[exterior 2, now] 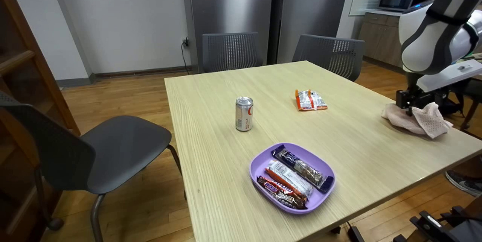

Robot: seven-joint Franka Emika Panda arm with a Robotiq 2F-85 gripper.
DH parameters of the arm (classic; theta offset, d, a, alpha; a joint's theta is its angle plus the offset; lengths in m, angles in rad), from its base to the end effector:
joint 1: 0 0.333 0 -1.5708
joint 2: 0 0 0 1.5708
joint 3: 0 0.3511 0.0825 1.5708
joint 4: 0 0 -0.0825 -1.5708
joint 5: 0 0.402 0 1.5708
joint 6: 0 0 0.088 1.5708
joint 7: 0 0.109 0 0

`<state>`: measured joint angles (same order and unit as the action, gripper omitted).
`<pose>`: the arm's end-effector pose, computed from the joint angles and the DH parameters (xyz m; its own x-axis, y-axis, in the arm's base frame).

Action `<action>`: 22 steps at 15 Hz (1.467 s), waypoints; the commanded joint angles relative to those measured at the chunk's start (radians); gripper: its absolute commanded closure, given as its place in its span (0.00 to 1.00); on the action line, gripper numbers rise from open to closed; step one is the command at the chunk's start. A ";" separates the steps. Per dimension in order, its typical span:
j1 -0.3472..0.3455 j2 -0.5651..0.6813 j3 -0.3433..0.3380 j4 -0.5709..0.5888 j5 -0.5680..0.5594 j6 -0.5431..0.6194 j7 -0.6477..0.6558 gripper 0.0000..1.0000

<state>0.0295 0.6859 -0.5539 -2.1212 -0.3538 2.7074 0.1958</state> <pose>0.5149 -0.2909 0.1349 0.9528 -0.2982 -0.0575 -0.2391 -0.8532 0.4635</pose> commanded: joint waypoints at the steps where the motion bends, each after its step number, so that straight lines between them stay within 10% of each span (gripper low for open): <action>1: 0.029 -0.016 -0.017 -0.024 -0.038 -0.008 0.039 0.00; 13: 0.049 -0.024 -0.011 -0.038 -0.033 -0.010 0.038 0.95; 22: 0.061 -0.037 0.005 -0.039 -0.025 -0.018 0.031 1.00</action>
<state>0.0800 0.6849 -0.5554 -2.1408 -0.3558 2.7074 0.1980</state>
